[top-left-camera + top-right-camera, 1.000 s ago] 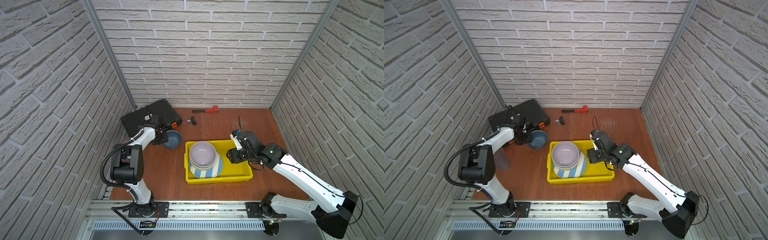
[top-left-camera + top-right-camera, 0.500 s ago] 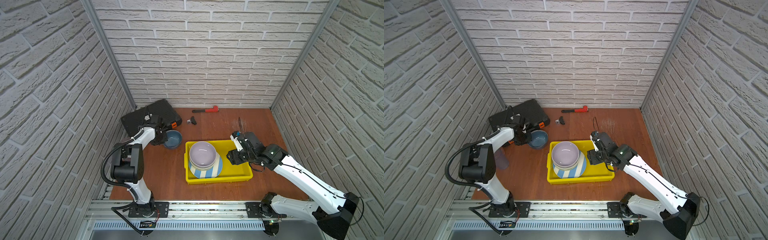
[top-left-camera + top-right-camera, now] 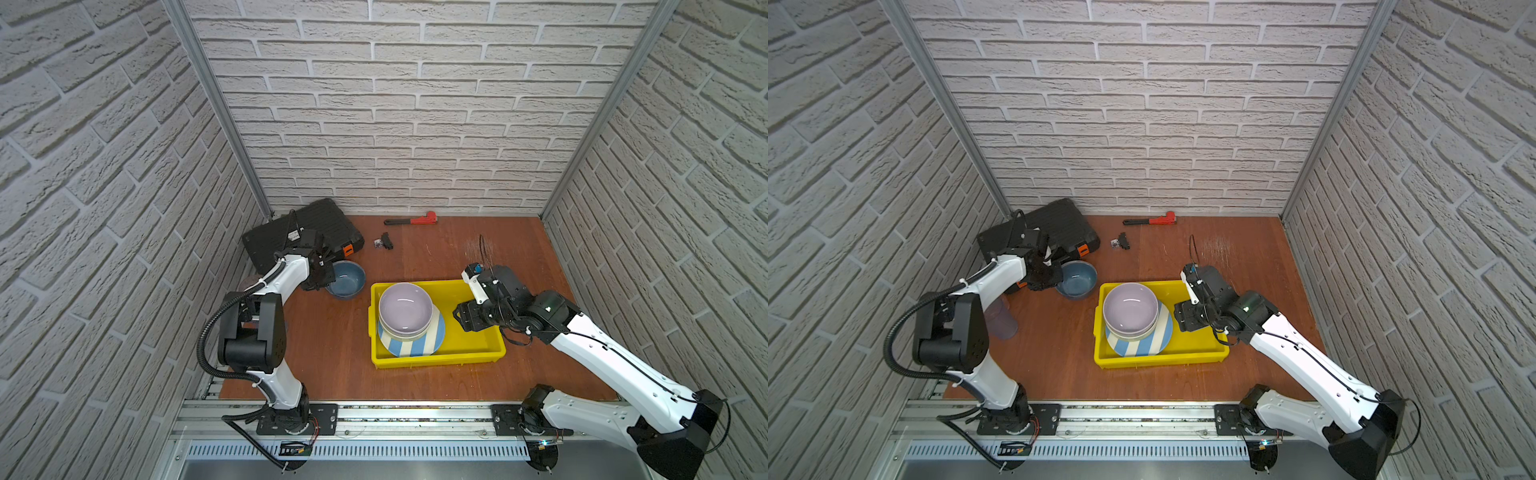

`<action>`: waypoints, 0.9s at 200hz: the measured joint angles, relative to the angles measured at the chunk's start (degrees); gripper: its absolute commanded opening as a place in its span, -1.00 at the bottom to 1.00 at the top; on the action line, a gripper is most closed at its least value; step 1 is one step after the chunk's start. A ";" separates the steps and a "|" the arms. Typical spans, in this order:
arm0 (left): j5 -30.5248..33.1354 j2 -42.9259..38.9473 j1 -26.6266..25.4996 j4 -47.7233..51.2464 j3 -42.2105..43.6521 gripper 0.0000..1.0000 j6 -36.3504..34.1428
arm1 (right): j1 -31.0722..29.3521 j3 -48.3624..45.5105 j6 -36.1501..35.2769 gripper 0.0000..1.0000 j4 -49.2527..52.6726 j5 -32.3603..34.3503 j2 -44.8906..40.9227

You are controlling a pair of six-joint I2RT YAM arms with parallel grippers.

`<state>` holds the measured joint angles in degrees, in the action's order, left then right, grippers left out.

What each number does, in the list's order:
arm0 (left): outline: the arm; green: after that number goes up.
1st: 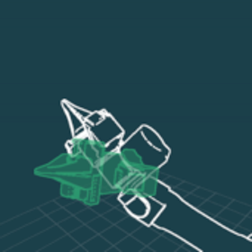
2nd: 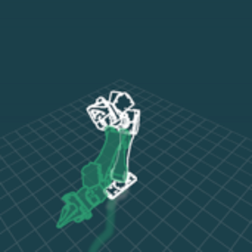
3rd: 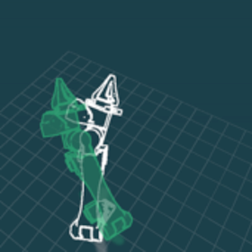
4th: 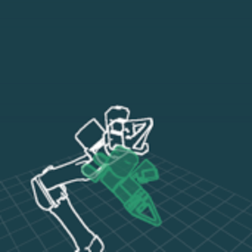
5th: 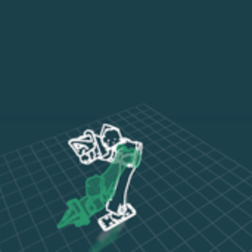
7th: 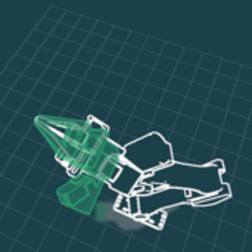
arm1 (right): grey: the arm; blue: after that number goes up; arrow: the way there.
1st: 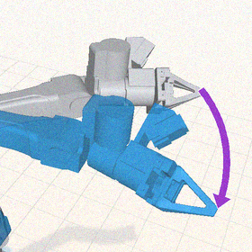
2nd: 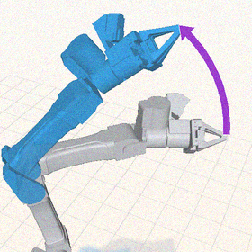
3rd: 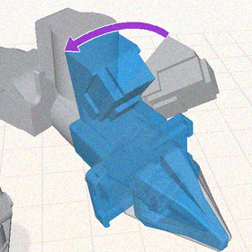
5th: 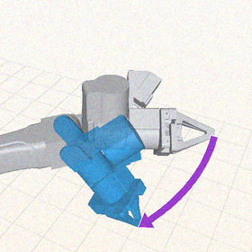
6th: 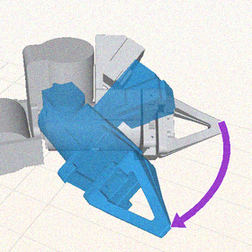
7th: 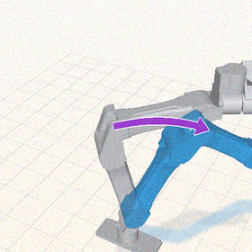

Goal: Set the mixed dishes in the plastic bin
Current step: 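Grip the dark blue bowl rim with the left gripper, then lift the dark blue bowl with the left gripper and carry it over the bin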

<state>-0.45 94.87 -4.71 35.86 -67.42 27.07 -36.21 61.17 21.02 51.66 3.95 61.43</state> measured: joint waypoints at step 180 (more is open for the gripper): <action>-13.40 -18.67 -0.15 16.26 -7.74 -1.00 -3.69 | 0.11 -2.73 -0.50 0.86 -4.52 -4.28 -2.29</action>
<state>-13.85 76.20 -4.86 52.12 -75.16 23.38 -36.10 58.43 20.51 47.13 -0.34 59.13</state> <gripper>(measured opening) 0.094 0.916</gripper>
